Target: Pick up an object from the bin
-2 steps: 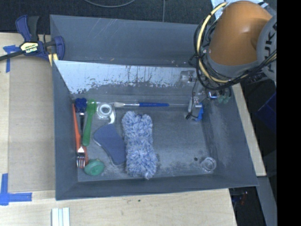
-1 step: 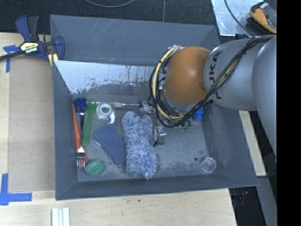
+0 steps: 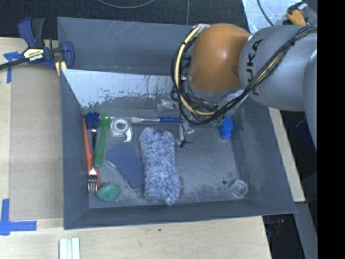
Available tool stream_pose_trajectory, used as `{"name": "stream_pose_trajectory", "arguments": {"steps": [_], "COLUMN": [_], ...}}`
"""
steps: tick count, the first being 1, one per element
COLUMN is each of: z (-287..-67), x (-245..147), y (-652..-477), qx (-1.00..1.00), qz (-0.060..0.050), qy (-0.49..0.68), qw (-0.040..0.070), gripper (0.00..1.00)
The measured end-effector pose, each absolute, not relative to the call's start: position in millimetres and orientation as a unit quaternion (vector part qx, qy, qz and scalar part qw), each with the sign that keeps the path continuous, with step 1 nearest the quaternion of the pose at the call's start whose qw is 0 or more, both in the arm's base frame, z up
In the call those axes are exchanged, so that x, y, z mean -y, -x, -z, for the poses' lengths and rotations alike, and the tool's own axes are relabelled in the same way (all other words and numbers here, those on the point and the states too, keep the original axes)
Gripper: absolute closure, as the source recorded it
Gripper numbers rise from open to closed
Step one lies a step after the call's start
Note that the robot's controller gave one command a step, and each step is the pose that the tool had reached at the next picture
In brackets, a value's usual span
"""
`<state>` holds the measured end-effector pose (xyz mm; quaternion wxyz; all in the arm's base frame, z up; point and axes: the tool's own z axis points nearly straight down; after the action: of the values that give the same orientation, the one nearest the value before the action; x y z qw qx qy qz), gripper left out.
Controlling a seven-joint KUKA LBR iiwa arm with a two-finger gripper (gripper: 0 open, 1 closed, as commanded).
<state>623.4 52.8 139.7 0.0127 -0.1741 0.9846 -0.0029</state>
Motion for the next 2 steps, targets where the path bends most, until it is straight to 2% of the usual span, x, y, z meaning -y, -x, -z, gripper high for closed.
{"name": "stream_pose_trajectory", "arguments": {"steps": [1,2], "z": [-101,-73], "x": [-131,-83], "y": [-481.7,-580.8], "qx": [-0.983,-0.994], "qz": [-0.001,0.002], "qy": [0.185,0.110], "qw": [0.005,0.019], "gripper": [0.00,0.00]}}
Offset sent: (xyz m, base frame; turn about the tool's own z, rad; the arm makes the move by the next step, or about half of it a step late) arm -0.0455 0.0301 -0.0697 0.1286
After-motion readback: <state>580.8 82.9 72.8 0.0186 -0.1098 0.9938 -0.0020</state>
